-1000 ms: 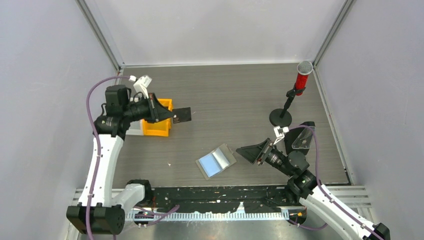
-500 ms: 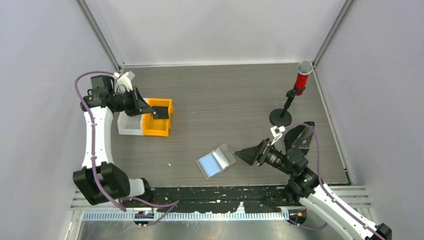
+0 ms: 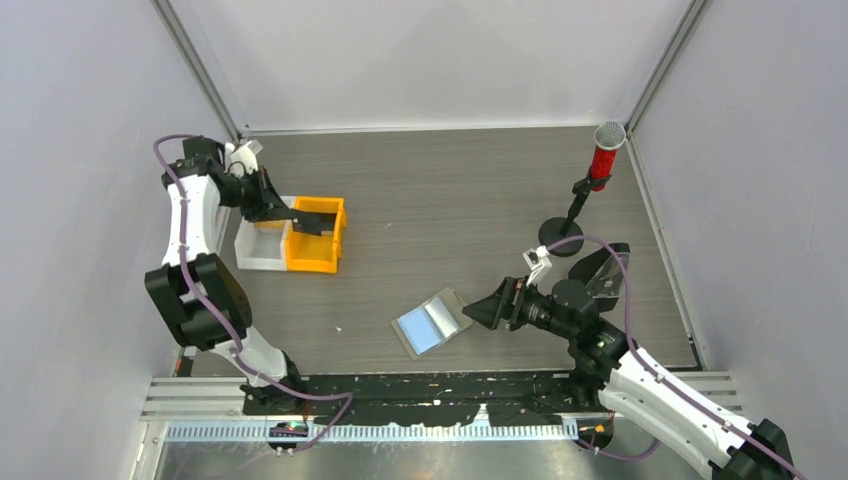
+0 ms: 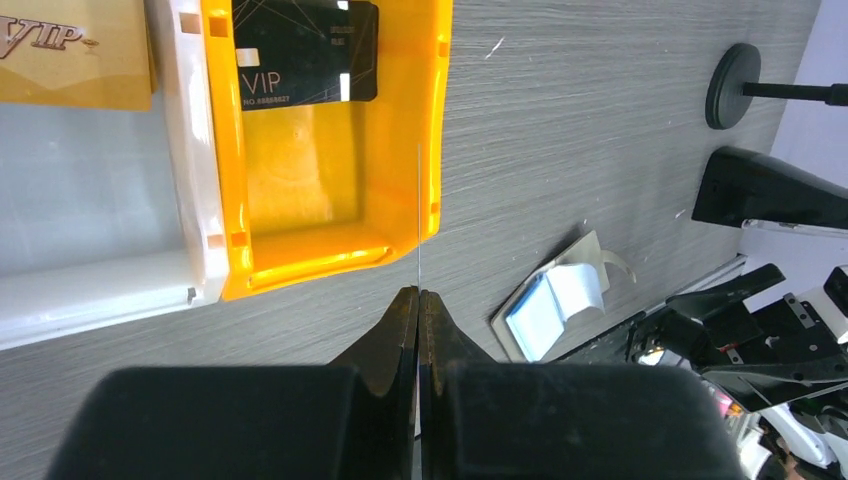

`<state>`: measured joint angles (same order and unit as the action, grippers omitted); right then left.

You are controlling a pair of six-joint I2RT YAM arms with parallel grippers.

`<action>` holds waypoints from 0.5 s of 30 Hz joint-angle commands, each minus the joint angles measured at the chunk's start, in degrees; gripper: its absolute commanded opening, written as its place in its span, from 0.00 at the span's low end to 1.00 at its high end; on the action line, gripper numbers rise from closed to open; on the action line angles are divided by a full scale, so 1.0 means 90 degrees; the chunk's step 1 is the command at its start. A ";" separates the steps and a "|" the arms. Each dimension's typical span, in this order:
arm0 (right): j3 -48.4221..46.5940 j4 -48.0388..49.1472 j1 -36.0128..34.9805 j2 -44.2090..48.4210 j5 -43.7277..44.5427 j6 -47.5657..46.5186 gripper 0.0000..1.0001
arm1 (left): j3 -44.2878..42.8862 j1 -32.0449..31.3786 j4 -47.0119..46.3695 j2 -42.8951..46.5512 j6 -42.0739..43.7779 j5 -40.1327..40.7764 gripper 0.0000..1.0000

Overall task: Take the credit cards out of the card holder
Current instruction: Place the credit card in the storage box.

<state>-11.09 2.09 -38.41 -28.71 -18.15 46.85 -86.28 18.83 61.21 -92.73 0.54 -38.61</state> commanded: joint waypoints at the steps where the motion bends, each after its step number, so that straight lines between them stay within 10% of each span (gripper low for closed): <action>1: -0.0606 0.0238 -0.0010 -0.0484 -0.0090 -0.0360 0.95 | -0.0464 0.0027 -0.0166 -0.0380 -0.0133 -0.0125 0.00; 15: -0.1222 0.0213 -0.0009 -0.1095 0.0148 -0.0672 0.95 | -0.1699 -0.0316 -0.0170 -0.1961 -0.0400 -0.0081 0.00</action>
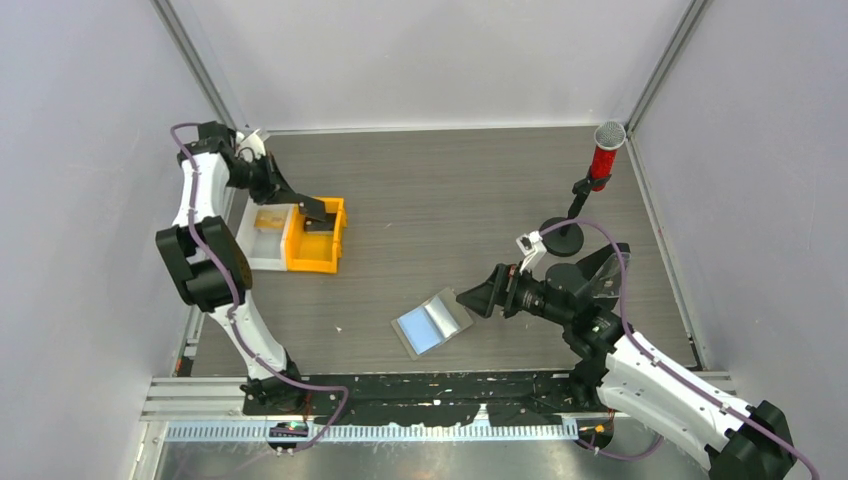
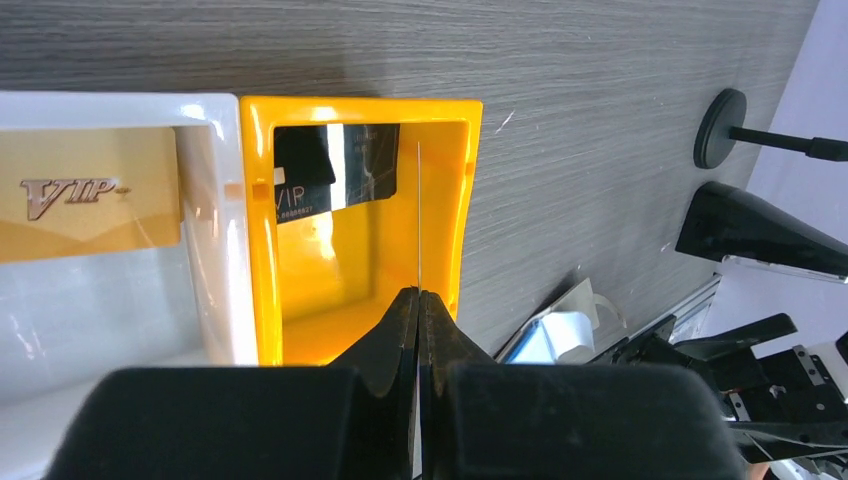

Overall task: Take the credit cards out of the card holder
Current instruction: Place the credit card in the storage box.

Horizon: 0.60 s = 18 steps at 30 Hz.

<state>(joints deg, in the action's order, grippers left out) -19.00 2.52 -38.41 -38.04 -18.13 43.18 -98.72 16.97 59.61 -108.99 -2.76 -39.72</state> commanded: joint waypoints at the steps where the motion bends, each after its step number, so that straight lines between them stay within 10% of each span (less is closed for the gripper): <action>1: -0.0367 0.0160 -0.0009 -0.0079 0.0157 -0.0293 0.95 | -0.0312 -0.0129 -0.0002 -0.0185 -0.0030 0.0082 0.00; 18: -0.0685 0.0218 0.0068 -0.0599 0.0061 -0.0480 0.95 | -0.0254 -0.0235 -0.0195 -0.0675 0.0020 0.0448 0.00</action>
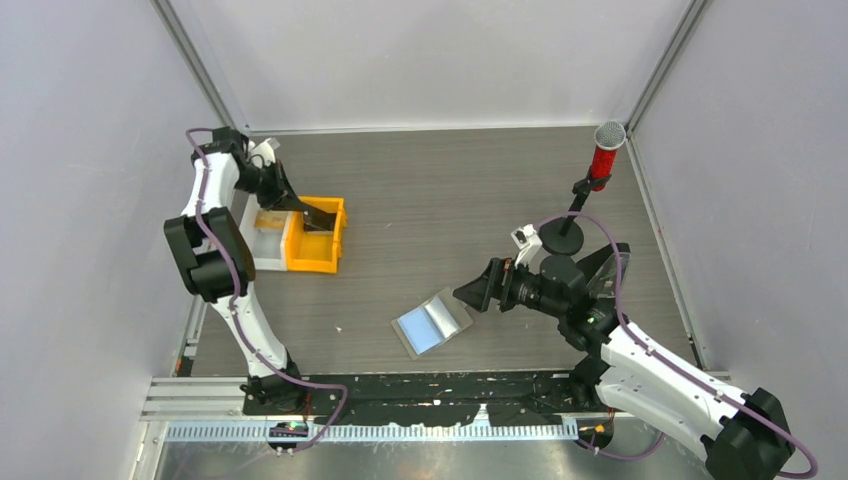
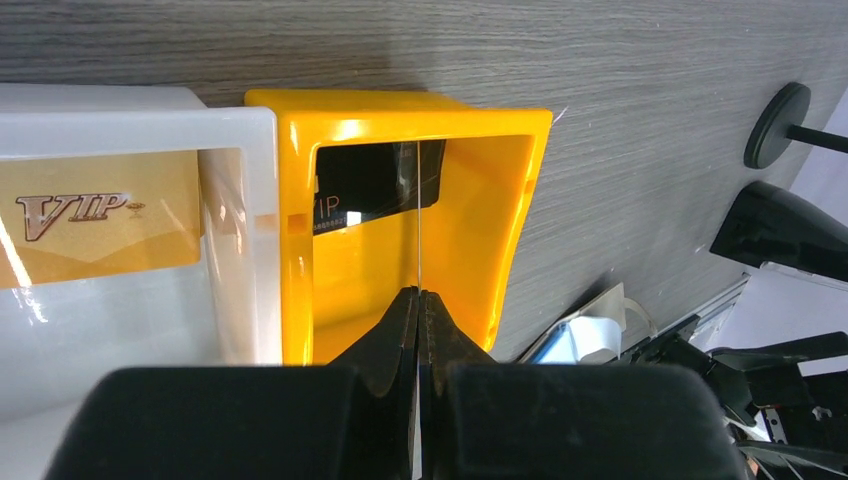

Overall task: Take the credit cards out of the card holder
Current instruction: Place the credit card in the storage box.

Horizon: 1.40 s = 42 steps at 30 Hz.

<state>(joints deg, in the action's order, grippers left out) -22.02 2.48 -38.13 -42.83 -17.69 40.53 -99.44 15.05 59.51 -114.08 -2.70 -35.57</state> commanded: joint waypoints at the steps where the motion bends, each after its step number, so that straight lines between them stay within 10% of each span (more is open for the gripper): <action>1: -0.0353 0.0235 0.0037 -0.0105 0.0015 -0.0187 0.95 | -0.0181 -0.0029 -0.0203 -0.0128 0.0003 -0.0021 0.00; 42: -0.0400 0.0422 0.0057 -0.0371 0.0032 -0.0024 0.95 | -0.0481 -0.0100 -0.0722 -0.0569 -0.0305 0.0245 0.13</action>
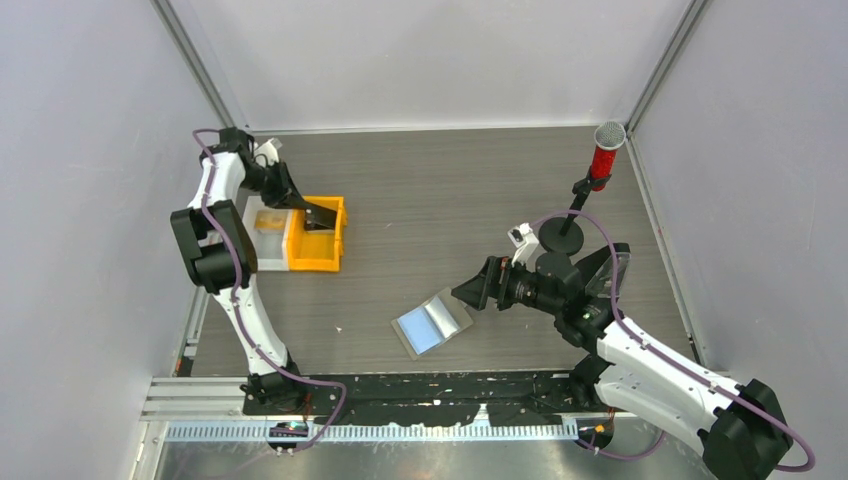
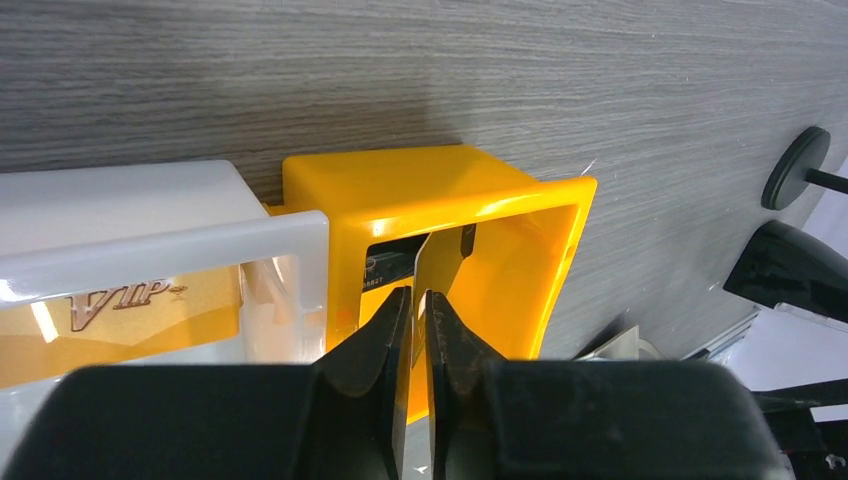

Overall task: Take the credit cards out of the card holder
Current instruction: Place the credit card in the storage box.

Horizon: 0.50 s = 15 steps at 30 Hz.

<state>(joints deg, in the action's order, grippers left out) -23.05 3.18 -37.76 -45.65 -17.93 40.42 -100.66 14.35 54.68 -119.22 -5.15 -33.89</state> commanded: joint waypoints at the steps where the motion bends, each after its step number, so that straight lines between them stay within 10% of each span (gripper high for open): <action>1: -0.0283 0.0353 0.0011 -0.0061 0.0054 -0.0005 0.95 | -0.0355 -0.0027 -0.0180 -0.0004 -0.0034 0.0063 0.15; 15: -0.0432 0.0074 0.0025 0.0025 0.0209 0.0090 0.95 | -0.1008 -0.0208 0.0149 0.0229 -0.0216 0.0229 0.33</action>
<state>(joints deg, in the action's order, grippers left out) -23.77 2.92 -37.76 -46.22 -17.41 40.91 -107.22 13.30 55.11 -119.81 -5.82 -32.03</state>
